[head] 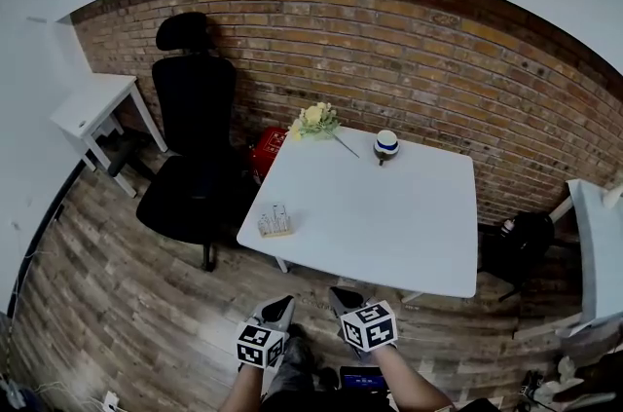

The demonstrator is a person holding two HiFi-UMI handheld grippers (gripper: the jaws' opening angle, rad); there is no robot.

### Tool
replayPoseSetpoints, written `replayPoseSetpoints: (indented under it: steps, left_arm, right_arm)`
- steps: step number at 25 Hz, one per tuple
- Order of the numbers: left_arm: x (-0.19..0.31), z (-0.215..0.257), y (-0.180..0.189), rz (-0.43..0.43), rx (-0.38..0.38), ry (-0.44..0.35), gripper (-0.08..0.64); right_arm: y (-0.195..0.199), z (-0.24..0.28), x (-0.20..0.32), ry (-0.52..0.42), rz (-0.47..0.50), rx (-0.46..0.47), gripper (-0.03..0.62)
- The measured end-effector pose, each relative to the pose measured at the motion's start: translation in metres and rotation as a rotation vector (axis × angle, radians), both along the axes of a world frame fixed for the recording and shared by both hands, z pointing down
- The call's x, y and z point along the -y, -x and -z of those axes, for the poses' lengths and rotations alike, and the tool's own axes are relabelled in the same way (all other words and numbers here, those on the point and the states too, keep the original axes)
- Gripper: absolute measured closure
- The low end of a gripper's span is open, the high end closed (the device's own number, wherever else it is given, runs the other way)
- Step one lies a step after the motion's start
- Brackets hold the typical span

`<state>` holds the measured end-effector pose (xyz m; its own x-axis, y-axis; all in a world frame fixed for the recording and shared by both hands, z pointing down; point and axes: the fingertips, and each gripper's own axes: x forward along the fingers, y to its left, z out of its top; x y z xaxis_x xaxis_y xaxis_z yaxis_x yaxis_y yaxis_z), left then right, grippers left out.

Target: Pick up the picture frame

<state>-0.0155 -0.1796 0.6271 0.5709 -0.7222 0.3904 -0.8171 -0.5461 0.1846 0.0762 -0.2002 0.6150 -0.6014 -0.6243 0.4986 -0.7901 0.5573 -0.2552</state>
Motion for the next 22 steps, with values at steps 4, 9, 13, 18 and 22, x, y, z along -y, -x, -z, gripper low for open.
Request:
replayPoseSetpoints:
  steps: [4,9,13,18,22]
  left_arm:
    - [0.037,0.001,0.01,-0.004,-0.009,0.003,0.548]
    - [0.089,0.007,0.036,-0.004,-0.011,0.0,0.549]
    - [0.126,0.013,0.058,-0.002,-0.015,-0.01,0.549]
    - [0.162,0.016,0.077,-0.015,-0.027,-0.014,0.549]
    - [0.181,0.016,0.083,-0.021,-0.034,-0.01,0.549]
  right_arm:
    - [0.008,0.001,0.038,0.003,-0.004,-0.015,0.584]
    - [0.031,0.005,0.088,0.001,-0.003,-0.025,0.584]
    - [0.051,0.009,0.122,0.001,-0.004,-0.031,0.584]
    - [0.071,0.013,0.155,-0.004,-0.016,-0.043,0.584]
    - [0.077,0.012,0.173,0.0,-0.023,-0.05,0.584]
